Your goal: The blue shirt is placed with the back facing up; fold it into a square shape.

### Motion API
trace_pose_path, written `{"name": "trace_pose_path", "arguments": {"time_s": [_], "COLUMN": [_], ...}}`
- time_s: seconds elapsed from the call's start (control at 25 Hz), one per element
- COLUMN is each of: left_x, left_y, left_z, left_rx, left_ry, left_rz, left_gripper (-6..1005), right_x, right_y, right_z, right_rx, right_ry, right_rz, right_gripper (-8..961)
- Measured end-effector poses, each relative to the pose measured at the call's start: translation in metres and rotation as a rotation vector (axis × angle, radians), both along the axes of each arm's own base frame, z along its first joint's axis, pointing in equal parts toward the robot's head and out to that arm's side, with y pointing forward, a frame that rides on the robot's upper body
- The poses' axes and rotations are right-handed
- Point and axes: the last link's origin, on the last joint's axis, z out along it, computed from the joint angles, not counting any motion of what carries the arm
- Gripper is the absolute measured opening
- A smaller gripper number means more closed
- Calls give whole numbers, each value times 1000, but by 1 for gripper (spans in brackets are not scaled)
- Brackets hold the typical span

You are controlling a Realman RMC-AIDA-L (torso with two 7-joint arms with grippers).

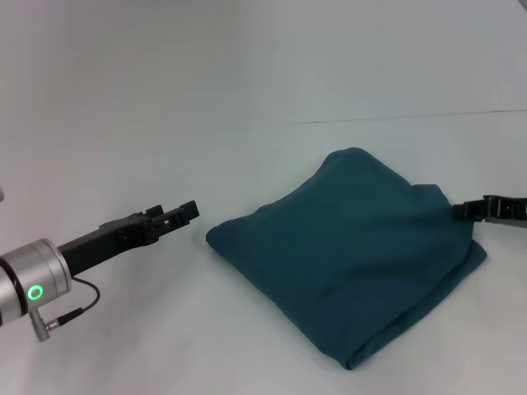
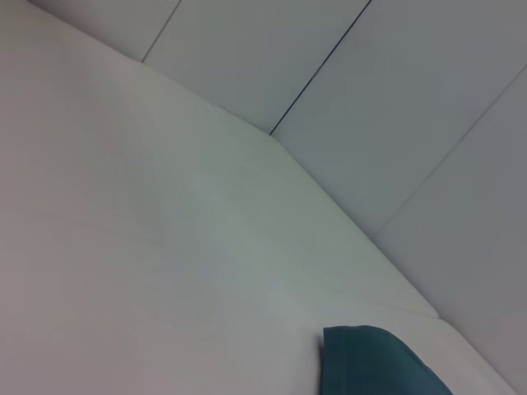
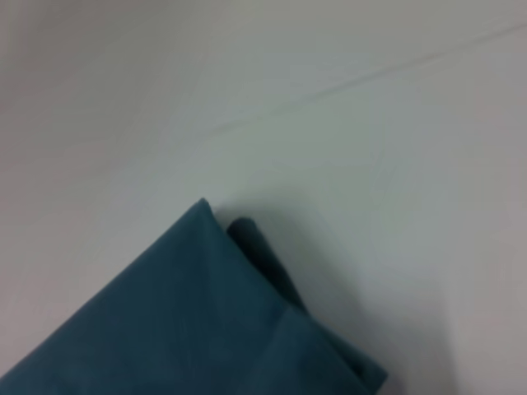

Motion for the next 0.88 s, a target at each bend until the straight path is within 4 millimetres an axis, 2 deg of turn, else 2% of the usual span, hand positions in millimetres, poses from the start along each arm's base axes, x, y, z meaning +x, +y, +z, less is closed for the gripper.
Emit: {"name": "trace_pose_path", "arguments": {"time_s": [0.12, 0.24, 0.32, 0.56, 0.88], "left_x": [0, 0, 0, 0, 2], "left_y": [0, 0, 0, 1, 2], "left_z": [0, 0, 0, 0, -1], "left_rx": [0, 0, 0, 0, 1], "left_ry": [0, 0, -1, 0, 1], "left_rz": [0, 1, 1, 3, 1], "left_gripper": [874, 874, 874, 874, 874], "right_x": [-3, -5, -13, -41, -68], "right_y": [2, 4, 8, 16, 19], "right_z": [5, 8, 9, -4, -38], "right_rx": [10, 15, 16, -5, -62], "right_ry": [-12, -18, -18, -8, 3], "right_rz": [18, 31, 59, 156, 268], "right_gripper": [314, 437, 519, 479, 328]}}
